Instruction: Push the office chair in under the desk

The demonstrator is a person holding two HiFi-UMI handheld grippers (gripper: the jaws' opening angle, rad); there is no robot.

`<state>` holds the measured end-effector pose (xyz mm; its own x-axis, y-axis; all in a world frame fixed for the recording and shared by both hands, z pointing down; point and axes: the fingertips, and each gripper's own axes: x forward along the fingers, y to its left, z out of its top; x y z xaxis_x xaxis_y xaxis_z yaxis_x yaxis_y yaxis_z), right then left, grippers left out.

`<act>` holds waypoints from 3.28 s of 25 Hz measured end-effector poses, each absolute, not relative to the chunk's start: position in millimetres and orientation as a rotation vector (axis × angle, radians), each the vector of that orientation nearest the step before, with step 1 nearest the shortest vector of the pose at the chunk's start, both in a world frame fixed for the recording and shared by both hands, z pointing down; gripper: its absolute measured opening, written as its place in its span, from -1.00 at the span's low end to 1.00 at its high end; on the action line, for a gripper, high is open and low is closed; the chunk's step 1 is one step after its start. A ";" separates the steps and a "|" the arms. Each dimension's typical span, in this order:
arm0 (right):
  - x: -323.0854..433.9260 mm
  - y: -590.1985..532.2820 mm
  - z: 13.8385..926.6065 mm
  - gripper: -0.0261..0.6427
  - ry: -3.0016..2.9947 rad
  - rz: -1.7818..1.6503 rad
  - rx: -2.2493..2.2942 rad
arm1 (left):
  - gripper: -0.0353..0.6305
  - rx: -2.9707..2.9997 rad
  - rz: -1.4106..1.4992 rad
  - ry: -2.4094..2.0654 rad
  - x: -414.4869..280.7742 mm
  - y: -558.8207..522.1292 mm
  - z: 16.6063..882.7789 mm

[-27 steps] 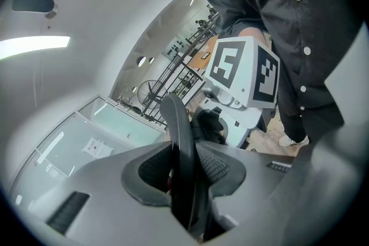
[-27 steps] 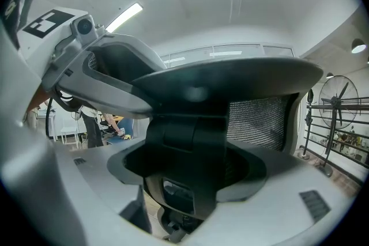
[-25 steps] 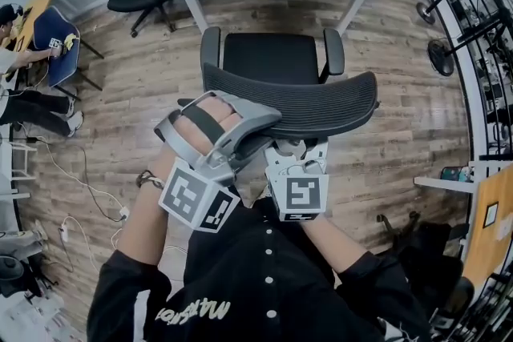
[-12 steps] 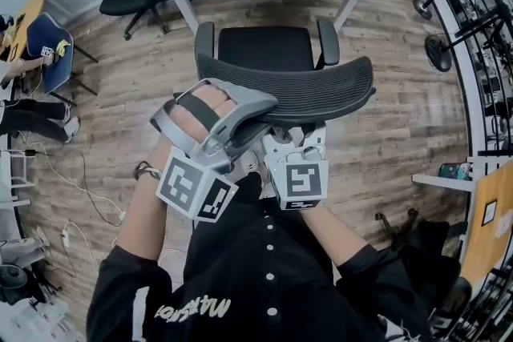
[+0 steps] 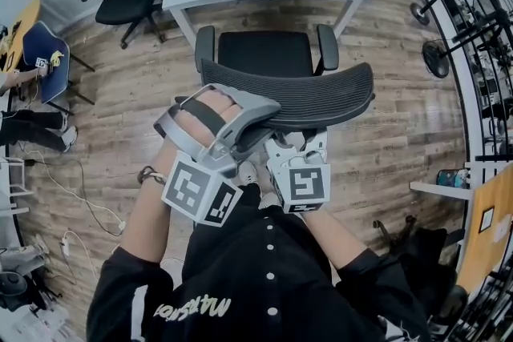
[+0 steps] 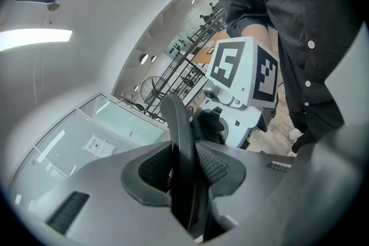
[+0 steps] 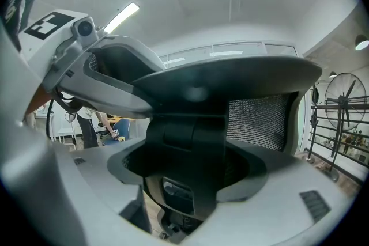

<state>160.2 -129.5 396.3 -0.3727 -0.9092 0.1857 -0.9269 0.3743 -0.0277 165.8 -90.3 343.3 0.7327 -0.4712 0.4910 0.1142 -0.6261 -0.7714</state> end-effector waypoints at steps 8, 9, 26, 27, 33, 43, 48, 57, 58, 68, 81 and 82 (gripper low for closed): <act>171.5 -160.6 401.5 0.08 -2.479 0.176 1.661 | -0.53 -2.085 -0.885 0.278 175.1 -121.7 345.5; 171.8 -164.6 401.3 0.08 -2.482 0.179 1.659 | -0.53 -2.084 -0.886 0.280 176.0 -125.7 345.8; 174.6 -219.1 398.0 0.08 -2.500 0.176 1.643 | -0.54 -2.066 -0.883 0.292 181.3 -179.2 344.7; 175.7 -221.7 397.7 0.08 -2.498 0.175 1.645 | -0.54 -2.066 -0.882 0.291 182.4 -181.8 344.4; 180.7 -233.9 398.0 0.08 -2.504 0.177 1.644 | -0.54 -2.063 -0.874 0.286 187.4 -193.5 345.0; 185.0 -258.7 399.1 0.08 -2.513 0.173 1.642 | -0.54 -2.056 -0.866 0.302 191.9 -218.3 346.1; 187.5 -272.7 398.2 0.08 -2.519 0.159 1.646 | -0.54 -2.043 -0.853 0.315 194.2 -232.2 345.4; 187.2 -298.6 398.0 0.08 -2.518 0.168 1.640 | -0.54 -2.054 -0.862 0.312 194.0 -258.3 345.3; 187.3 -300.4 397.9 0.08 -2.517 0.169 1.641 | -0.54 -2.052 -0.860 0.314 194.1 -260.0 345.3; 191.3 -326.5 398.1 0.08 -2.527 0.161 1.632 | -0.54 -2.063 -0.885 0.328 198.9 -285.9 346.2; 194.3 -354.7 398.6 0.07 -2.544 0.155 1.603 | -0.54 -2.058 -0.896 0.360 202.1 -313.9 346.7; 194.1 -357.6 398.4 0.07 -2.543 0.161 1.600 | -0.54 -2.058 -0.897 0.361 202.1 -317.0 346.3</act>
<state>194.1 -357.6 398.4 -0.4282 -0.8878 0.1684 -0.9020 0.4314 -0.0195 202.1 -317.0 346.3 0.7019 -0.5380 0.4668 0.0643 -0.6048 -0.7938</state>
